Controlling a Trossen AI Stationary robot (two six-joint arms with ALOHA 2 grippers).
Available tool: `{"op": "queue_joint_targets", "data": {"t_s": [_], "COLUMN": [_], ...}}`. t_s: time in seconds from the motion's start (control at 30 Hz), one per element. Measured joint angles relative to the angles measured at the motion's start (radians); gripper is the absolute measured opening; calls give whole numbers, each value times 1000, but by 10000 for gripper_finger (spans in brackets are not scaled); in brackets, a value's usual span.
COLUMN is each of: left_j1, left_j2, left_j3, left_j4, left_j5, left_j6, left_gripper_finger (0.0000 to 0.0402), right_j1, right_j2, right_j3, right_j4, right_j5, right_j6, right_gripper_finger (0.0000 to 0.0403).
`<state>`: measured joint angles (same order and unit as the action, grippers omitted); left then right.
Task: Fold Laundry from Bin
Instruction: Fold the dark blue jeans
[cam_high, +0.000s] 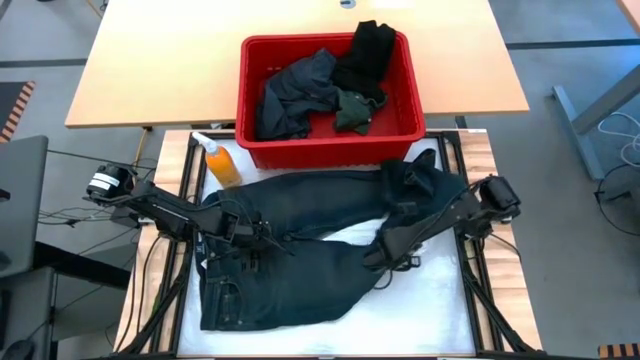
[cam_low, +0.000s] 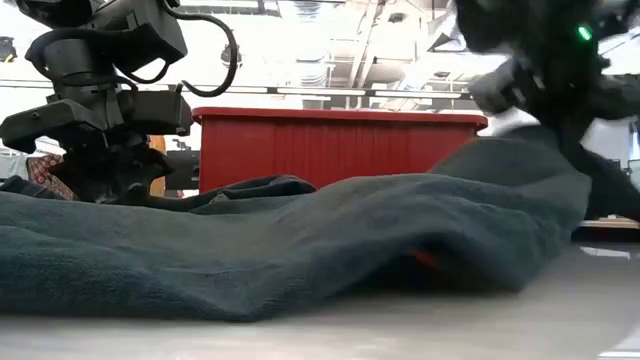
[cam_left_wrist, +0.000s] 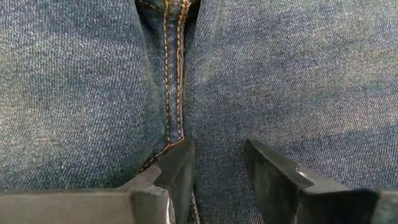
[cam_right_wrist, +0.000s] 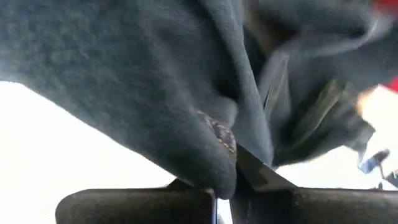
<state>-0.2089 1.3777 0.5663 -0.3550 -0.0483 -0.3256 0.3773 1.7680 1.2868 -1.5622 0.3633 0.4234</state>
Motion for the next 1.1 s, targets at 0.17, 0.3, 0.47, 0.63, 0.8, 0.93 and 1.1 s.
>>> {"op": "queue_joint_targets", "data": {"t_s": [0.17,0.3,0.47,0.63,0.8,0.93,1.1], "left_j1": [0,0,-3,-32,-40,-40,-40], "left_j2": [0,-1,-1,0,0,0,0], "left_j3": [0,0,0,0,0,0,0], "left_j4": [-8,-16,-20,-24,-24,-23,-23], "left_j5": [9,22,39,32,29,35,29], "left_j6": [-1,-1,-41,-71,-77,-76,-54], "left_gripper_finger": [139,139,139,139,139,139,139], "right_j1": [17,-21,-221,-423,-518,-535,-483], "right_j2": [-23,-20,-13,-11,-11,-11,-20], "right_j3": [176,250,258,200,196,195,195], "right_j4": [-7,-8,78,411,557,520,331], "right_j5": [101,369,378,348,246,122,69], "right_j6": [-224,-478,-708,-792,-769,-652,-321], "right_gripper_finger": [30,30,30,50,96,147,202]}}
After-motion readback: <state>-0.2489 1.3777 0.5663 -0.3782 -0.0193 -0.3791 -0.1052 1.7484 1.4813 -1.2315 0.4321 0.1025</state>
